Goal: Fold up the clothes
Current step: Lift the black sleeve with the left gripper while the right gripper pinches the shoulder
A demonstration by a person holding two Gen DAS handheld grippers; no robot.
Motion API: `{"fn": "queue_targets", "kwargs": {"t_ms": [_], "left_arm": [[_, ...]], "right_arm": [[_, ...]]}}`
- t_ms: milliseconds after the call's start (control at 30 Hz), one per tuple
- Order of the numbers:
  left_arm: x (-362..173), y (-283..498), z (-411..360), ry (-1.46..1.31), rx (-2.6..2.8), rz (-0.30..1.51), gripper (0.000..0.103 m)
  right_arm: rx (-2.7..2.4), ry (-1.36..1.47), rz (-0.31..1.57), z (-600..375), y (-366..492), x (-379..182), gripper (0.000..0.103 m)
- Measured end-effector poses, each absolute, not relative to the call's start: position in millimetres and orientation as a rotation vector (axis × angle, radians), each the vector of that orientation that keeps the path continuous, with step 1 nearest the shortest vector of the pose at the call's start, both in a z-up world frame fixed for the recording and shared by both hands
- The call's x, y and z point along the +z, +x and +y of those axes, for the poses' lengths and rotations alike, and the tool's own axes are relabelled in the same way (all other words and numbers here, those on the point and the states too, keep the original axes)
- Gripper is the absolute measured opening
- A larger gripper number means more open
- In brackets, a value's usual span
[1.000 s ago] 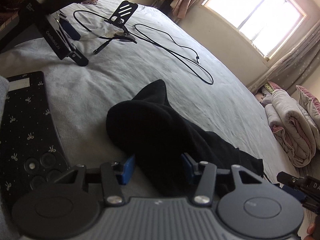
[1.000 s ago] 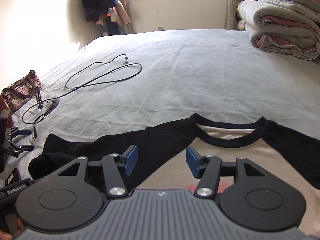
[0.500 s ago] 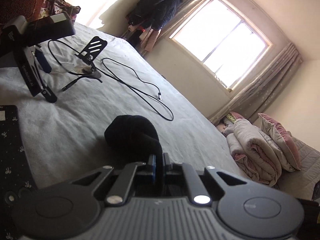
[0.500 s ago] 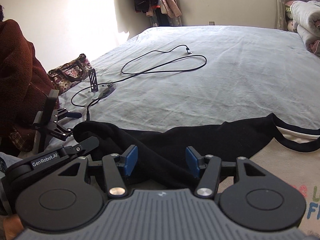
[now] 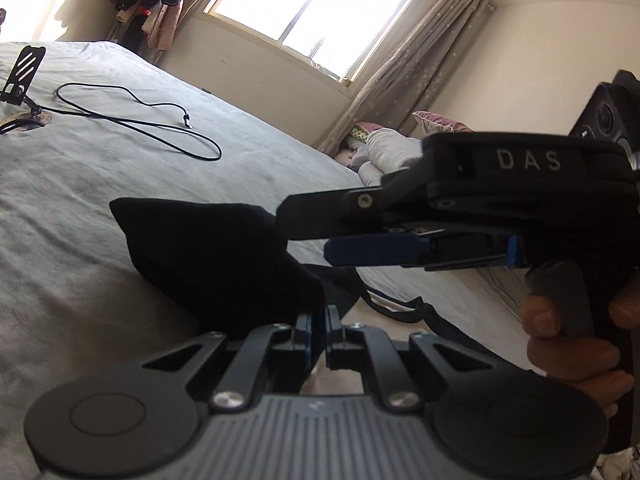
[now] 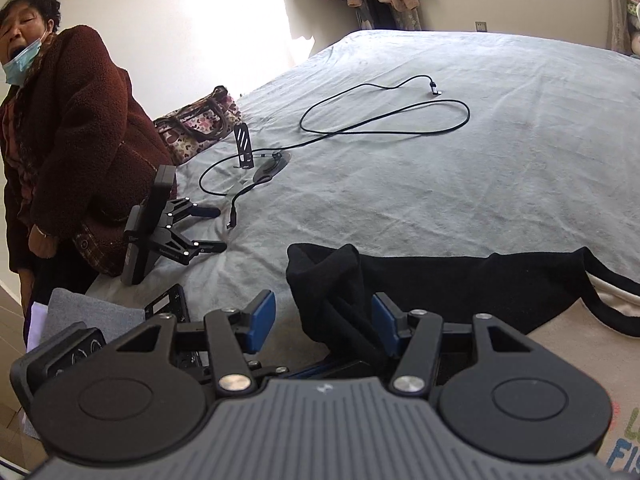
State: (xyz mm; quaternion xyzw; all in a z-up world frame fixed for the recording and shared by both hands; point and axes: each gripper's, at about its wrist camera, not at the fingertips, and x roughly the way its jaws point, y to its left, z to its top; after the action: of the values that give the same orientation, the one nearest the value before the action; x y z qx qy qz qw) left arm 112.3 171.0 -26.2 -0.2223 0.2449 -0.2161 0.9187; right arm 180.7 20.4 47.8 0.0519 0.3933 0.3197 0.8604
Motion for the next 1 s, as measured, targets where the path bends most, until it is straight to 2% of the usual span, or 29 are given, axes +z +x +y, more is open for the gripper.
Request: {"fn": "queue_targets", "kwargs": {"t_ms": [100, 133, 167, 233, 500, 700, 833, 867, 967, 1000], "left_arm": [[-25, 111, 165, -0.440, -0.482, 0.509, 0.004], [-25, 110, 164, -0.436, -0.485, 0.514, 0.004], [-24, 109, 163, -0.434, -0.484, 0.521, 0.004], [-24, 111, 165, -0.446, -0.468, 0.545, 0.005], [-35, 123, 185, -0.579, -0.378, 0.660, 0.028], [-50, 129, 194, -0.613, -0.242, 0.761, 0.036], [-64, 131, 198, -0.751, -0.259, 0.749, 0.048], [-69, 131, 198, -0.797, -0.265, 0.739, 0.050], [-76, 128, 196, -0.881, -0.259, 0.707, 0.049], [-77, 128, 196, -0.900, -0.255, 0.698, 0.046]], "right_arm": [[0.663, 0.114, 0.877, 29, 192, 37, 0.055], [0.639, 0.104, 0.881, 30, 195, 34, 0.033], [0.615, 0.095, 0.884, 31, 197, 30, 0.006], [0.548, 0.142, 0.871, 18, 203, 24, 0.006], [0.304, 0.373, 0.947, -58, 217, -15, 0.006], [0.263, 0.428, 1.000, -84, 207, -39, 0.006], [0.281, 0.404, 0.998, -80, 199, -33, 0.018], [0.286, 0.396, 0.997, -78, 198, -33, 0.018], [0.299, 0.372, 0.995, -75, 194, -32, 0.018], [0.301, 0.364, 0.995, -73, 193, -32, 0.018]]}}
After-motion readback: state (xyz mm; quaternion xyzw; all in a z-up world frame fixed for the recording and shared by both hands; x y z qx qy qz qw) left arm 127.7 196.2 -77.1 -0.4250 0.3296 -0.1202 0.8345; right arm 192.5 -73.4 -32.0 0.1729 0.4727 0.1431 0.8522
